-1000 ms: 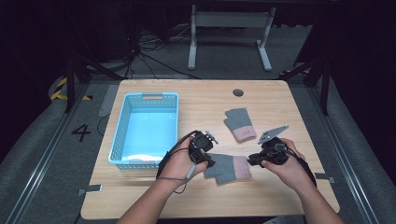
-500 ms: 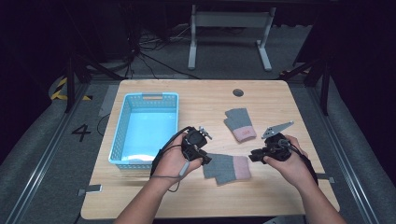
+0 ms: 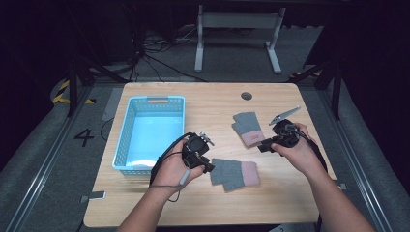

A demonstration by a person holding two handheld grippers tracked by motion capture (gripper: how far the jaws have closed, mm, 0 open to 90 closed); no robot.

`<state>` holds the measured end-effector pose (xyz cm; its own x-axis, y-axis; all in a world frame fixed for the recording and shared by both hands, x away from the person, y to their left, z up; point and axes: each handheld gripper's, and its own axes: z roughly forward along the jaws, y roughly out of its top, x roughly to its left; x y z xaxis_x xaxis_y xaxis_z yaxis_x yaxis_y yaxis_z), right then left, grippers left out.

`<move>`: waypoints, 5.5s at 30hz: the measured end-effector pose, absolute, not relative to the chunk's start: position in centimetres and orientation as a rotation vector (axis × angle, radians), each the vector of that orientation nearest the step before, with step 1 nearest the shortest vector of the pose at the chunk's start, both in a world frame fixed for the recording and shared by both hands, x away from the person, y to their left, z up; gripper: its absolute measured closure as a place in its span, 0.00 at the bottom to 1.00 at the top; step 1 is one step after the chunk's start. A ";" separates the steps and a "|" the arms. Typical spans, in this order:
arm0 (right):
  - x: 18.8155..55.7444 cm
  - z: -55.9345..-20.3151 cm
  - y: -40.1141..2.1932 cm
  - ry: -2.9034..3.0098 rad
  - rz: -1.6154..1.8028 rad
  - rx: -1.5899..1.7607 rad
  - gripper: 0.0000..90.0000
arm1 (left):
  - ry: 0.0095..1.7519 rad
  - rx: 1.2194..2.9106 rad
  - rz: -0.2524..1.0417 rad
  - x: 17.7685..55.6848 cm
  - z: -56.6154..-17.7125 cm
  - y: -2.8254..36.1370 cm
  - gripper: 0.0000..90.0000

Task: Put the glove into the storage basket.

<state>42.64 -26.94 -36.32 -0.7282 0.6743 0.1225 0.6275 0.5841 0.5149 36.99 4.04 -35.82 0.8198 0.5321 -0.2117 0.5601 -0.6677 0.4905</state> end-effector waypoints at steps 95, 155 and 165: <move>54.2 -41.3 -24.5 2.541 0.558 1.559 0.95 | 0.832 2.439 -0.073 36.7 -35.7 5.3 0.72; 41.1 -33.2 -22.3 2.859 0.708 0.764 0.94 | 0.812 2.435 -0.076 36.6 -35.0 4.9 0.72; 40.3 -34.7 -21.6 2.914 0.709 0.686 0.94 | 0.827 2.431 -0.087 36.5 -35.0 5.3 0.72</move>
